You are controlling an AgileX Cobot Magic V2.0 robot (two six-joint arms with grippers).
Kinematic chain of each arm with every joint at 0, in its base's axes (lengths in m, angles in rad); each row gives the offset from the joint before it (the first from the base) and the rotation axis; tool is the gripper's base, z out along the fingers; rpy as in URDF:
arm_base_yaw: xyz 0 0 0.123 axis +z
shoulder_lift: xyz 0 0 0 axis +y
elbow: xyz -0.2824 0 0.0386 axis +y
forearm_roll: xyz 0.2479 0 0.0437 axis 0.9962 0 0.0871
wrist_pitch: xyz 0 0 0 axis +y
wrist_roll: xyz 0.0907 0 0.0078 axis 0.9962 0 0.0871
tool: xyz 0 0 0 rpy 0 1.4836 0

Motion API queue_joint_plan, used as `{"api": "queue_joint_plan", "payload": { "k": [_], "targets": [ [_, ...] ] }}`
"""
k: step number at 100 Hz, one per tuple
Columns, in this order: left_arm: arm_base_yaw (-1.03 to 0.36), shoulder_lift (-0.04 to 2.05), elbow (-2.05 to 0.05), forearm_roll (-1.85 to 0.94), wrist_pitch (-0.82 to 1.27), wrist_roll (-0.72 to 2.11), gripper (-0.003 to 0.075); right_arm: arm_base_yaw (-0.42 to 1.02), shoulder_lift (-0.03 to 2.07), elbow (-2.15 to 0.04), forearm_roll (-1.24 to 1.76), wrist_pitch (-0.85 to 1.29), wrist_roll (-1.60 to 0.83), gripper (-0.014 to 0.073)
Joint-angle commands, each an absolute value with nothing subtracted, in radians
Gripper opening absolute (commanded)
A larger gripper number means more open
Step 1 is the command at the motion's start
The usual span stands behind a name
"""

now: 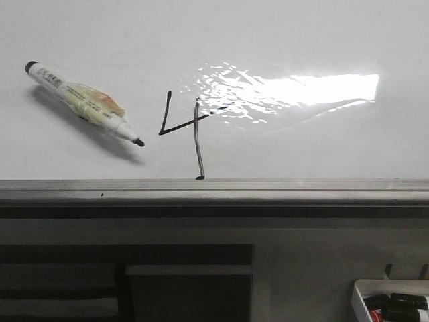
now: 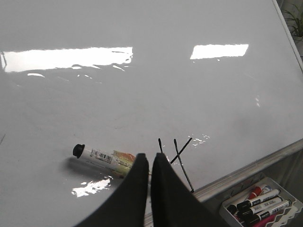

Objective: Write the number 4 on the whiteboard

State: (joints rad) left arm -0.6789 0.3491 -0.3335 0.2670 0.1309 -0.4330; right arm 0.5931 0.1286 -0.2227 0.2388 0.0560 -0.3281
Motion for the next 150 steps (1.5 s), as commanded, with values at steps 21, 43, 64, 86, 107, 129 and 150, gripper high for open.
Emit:
{"api": "queue_joint_plan", "payload": {
  "k": [21,43,64,86,107,129,150],
  "targets": [
    [-0.677,0.352,-0.361,0.27,0.046,-0.433,-0.002,0.586,0.138,-0.247,0.234,-0.029,-0.331,-0.0061],
    [-0.677,0.352,-0.361,0.27,0.048,-0.433,-0.002,0.586,0.138,-0.247,0.234,-0.029,-0.331,-0.0061],
    [-0.674,0.35,-0.361,0.103,0.176,-0.361,-0.002,0.586,0.138,-0.247,0.234,-0.029,-0.331,-0.0061],
    [-0.493,0.333,-0.359,0.054,0.197,-0.21,-0.002,0.586,0.138,-0.247,0.234,-0.029,-0.331,-0.0061],
    [-0.241,0.202,-0.258,-0.042,0.197,-0.204,-0.002,0.586,0.138,-0.247,0.234,-0.029,-0.331,-0.0061],
    [-0.028,0.044,-0.062,-0.066,0.178,-0.202,-0.002,0.586,0.138,-0.247,0.234,-0.029,-0.331,-0.0061],
    [0.05,-0.034,0.023,-0.055,0.253,-0.202,-0.002,0.586,0.138,-0.247,0.234,-0.031,-0.331,-0.0061]
  ]
}}
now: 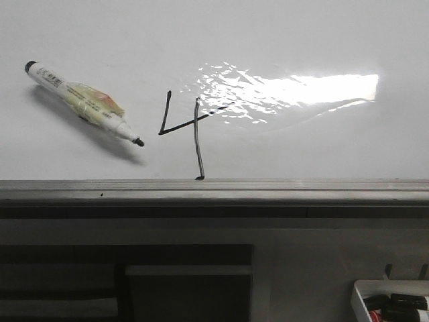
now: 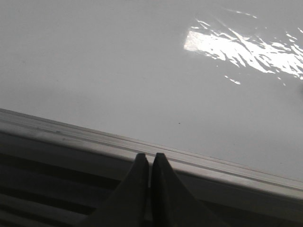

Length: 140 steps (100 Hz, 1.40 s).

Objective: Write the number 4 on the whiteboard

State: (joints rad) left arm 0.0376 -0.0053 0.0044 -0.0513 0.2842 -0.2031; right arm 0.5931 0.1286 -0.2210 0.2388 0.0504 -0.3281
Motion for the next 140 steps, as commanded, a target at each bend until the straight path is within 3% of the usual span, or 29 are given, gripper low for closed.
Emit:
{"api": "queue_joint_plan", "payload": {
  "k": [1,125,140],
  "targets": [
    [0.05,-0.034,0.023,-0.055,0.258,-0.202,-0.002,0.586,0.138,-0.247,0.234,-0.031,-0.331,-0.0061],
    [0.05,-0.034,0.023,-0.041,0.292,-0.197,-0.002,0.586,0.138,-0.245,0.232,-0.029,-0.327,-0.0061],
    [0.05,-0.034,0.023,-0.041,0.292,-0.197,-0.002,0.584,0.138,-0.245,-0.059,-0.027,-0.025,-0.0061]
  ]
}}
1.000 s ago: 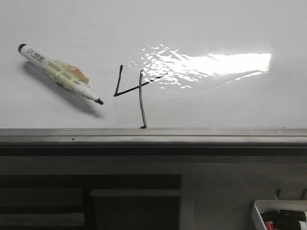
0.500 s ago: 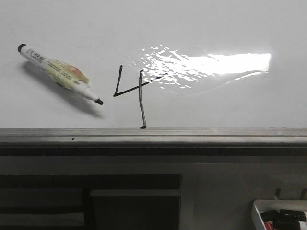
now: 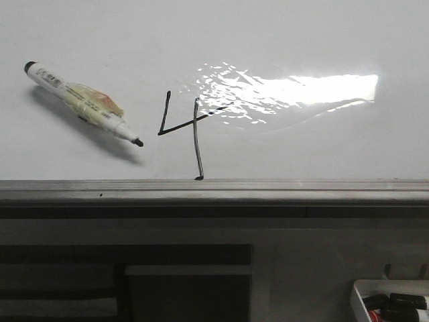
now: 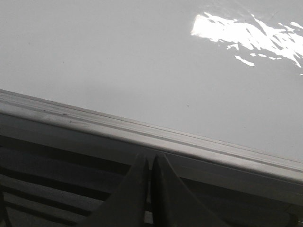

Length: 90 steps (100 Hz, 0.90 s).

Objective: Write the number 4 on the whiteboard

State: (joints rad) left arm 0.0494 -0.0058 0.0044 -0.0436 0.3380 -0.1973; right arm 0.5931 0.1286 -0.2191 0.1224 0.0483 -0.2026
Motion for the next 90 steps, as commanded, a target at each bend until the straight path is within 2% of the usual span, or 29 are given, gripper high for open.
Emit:
{"api": "queue_joint_plan", "payload": {
  "k": [1,11,58,87,90],
  "targets": [
    [0.05,-0.034,0.023,-0.041,0.292,-0.197,-0.002,0.583,0.138,-0.245,-0.078,-0.027,-0.007,-0.0061],
    [0.05,-0.034,0.023,-0.041,0.292,-0.197,-0.002,0.535,0.138,-0.245,-0.173,-0.025,0.124,-0.0061],
    [0.05,-0.034,0.023,-0.041,0.292,-0.197,-0.002,0.007,0.133,-0.215,-0.159,-0.031,0.125,-0.0061],
    [0.05,-0.034,0.021,-0.041,0.29,-0.197,-0.002,-0.13,-0.028,0.038,-0.159,-0.049,0.125,-0.0061],
    [0.05,-0.034,0.021,-0.043,0.29,-0.197,-0.002,-0.13,-0.028,0.04,-0.159,0.024,0.125,-0.0061]
  ]
}}
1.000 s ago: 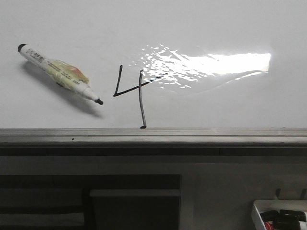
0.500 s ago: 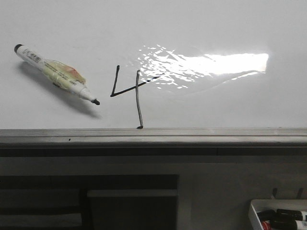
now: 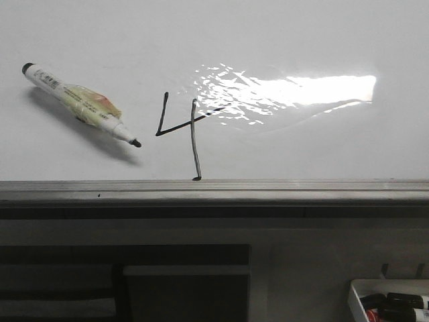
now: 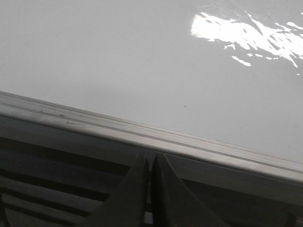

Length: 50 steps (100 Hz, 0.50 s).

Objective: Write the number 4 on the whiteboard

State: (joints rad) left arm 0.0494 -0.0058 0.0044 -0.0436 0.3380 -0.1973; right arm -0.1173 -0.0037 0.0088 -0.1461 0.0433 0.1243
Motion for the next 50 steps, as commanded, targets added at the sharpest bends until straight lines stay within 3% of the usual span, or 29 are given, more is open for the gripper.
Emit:
{"api": "queue_joint_plan", "payload": {
  "k": [1,19,50],
  "targets": [
    [0.05,-0.034,0.021,-0.043,0.29,-0.197,-0.002,-0.13,-0.028,0.035,-0.159,0.05,0.125,-0.0061],
    [0.05,-0.034,0.021,-0.043,0.29,-0.197,-0.002,-0.13,-0.028,0.039,-0.166,0.335,0.121,-0.0061],
    [0.05,-0.034,0.021,-0.043,0.29,-0.197,-0.002,-0.13,-0.028,0.039,-0.172,0.327,0.105,-0.0061]
  ]
}}
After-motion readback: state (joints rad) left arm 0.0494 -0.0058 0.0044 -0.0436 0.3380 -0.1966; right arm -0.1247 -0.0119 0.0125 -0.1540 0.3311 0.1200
